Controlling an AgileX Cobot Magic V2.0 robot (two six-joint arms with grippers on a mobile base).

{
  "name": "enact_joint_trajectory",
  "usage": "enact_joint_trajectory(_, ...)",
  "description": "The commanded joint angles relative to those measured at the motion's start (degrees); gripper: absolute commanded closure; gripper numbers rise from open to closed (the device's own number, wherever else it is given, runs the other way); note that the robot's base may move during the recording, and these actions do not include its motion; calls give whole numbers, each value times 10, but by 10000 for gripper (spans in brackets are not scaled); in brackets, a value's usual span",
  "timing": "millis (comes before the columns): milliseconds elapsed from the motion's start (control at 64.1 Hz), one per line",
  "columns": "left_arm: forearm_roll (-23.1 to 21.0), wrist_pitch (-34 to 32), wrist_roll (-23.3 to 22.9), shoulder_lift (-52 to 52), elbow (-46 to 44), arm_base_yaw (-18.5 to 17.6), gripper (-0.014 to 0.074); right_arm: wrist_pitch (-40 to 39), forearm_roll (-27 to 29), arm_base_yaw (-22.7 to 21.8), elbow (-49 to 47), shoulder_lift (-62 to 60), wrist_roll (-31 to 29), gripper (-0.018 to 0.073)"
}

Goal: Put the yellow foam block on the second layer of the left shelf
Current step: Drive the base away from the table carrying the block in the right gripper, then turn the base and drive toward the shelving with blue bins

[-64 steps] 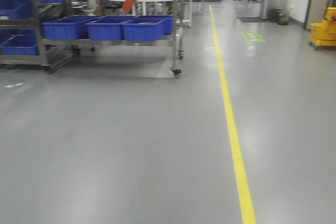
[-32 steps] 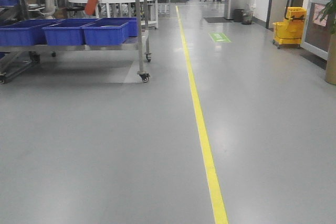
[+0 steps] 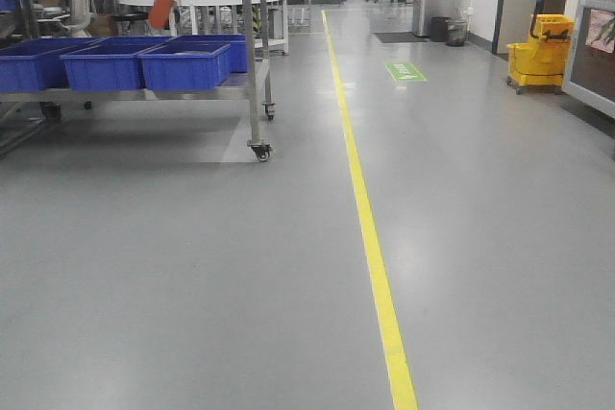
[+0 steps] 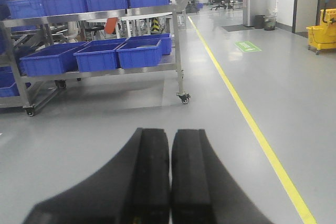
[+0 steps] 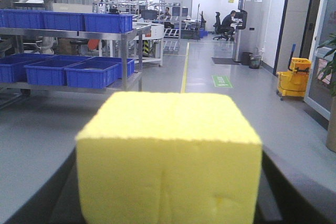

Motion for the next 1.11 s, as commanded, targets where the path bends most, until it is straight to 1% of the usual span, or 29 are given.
enact_joint_trajectory(0, -3, -47, -2, -10, 15, -4, 472, -51, -5, -4, -16, 7, -3, 108)
enact_joint_trajectory(1092, -3, -47, -2, -10, 15, -4, 472, -51, -5, -4, -16, 7, -3, 108)
